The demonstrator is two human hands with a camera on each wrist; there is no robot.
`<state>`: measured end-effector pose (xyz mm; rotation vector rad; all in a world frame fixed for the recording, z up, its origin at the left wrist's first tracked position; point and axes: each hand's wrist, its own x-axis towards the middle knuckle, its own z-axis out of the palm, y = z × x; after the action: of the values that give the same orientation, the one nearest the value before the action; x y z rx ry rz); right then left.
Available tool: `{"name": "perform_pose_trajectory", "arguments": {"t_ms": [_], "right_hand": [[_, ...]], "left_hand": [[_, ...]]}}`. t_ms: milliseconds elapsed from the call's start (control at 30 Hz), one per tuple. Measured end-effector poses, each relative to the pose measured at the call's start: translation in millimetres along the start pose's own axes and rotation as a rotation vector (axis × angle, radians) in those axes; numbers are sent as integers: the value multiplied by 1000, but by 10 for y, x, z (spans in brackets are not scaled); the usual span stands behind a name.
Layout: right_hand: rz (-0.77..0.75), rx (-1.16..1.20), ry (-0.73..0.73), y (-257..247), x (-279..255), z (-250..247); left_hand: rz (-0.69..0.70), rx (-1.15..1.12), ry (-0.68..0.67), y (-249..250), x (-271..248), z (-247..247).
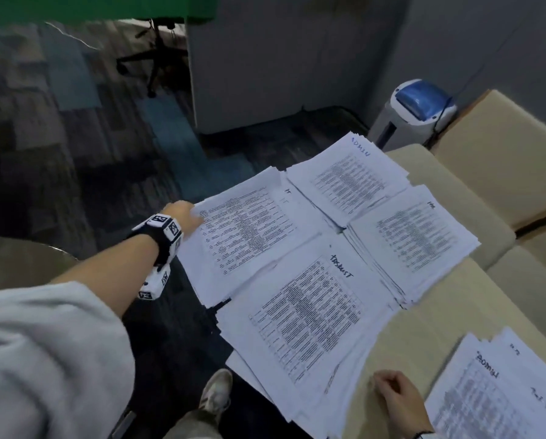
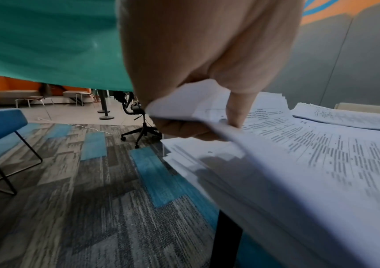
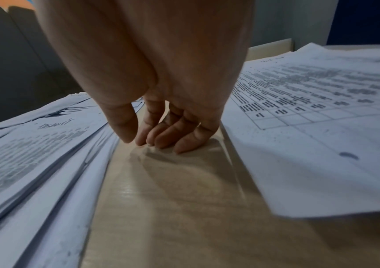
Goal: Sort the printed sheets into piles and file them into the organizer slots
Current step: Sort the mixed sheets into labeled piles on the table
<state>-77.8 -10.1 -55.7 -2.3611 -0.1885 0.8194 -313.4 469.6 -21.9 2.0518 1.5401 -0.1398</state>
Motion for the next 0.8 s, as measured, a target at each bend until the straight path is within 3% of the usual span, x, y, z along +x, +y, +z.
{"name": "perform_pose_trajectory", "arguments": {"t_ms": [100,200,267,333,467,600,800], "right_hand": [[24,24,-1,-11,-10,-25],[38,116,32,-17,-35,-95],[41,168,83,-6,-30,-179],[52,220,149,32,-15,-305],[65,234,306,243,29,-676],[110,200,435,595,-5,-1130],[296,101,497,1309,-12,-1707]], "left_hand": [[-12,82,42,129,104,61],[-50,210,268,333,85,150],[54,210,394,581,8,166],[204,171,412,934,-103,175],[476,-41,166,1749,-552,328],[692,-97,-112,2505,-1260,771],[752,-26,-364,3272,-2289,1893]]}}
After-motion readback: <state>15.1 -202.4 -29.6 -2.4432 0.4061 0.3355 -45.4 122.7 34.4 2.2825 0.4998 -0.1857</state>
